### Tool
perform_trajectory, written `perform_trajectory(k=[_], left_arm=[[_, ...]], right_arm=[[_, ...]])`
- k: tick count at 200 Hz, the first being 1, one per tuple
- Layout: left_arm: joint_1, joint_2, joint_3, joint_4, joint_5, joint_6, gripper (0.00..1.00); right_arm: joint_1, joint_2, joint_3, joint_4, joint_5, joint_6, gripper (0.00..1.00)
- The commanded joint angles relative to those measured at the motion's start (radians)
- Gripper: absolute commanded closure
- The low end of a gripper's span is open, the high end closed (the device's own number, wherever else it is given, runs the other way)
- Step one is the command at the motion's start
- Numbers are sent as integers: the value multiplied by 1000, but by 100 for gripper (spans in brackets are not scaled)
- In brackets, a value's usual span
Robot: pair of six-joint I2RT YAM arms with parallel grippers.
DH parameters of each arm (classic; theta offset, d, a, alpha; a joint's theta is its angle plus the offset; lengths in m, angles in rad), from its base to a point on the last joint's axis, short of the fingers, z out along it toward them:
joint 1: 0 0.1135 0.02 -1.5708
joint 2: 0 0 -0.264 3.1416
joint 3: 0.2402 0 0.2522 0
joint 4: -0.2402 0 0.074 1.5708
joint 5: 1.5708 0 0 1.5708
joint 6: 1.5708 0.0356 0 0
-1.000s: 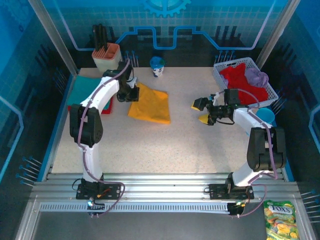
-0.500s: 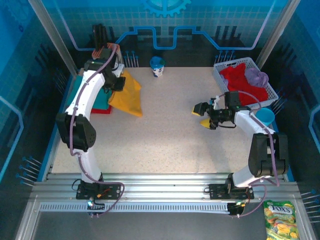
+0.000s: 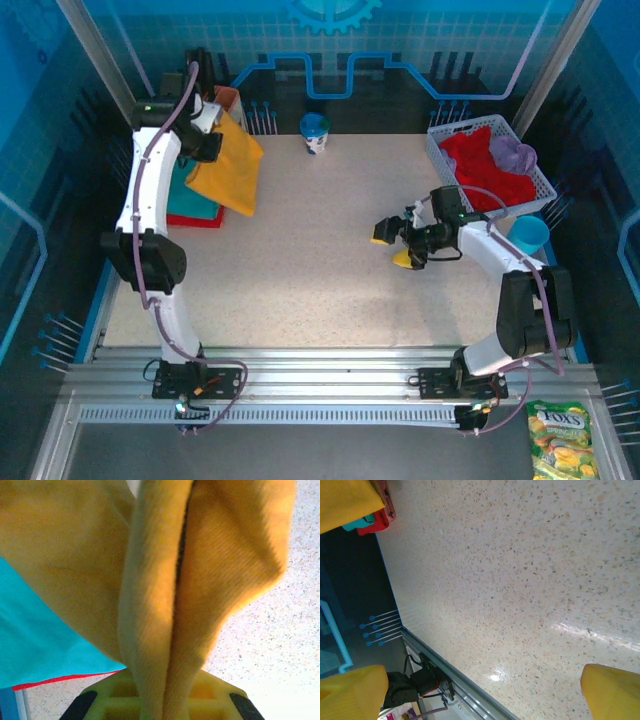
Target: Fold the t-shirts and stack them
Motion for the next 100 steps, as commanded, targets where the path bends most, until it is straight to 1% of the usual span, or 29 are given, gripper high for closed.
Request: perform_trajectory(k=[1,45,100], left_arm=[[30,23,50,-32,19,62,100],[107,35,110,-61,67,92,100],[143,16,158,-26,46,158,100]], right_arm=[[26,25,69,-77,26,-23,0],[52,72,126,-147,70,-35,0],[92,183,206,-177,86,-27,0]])
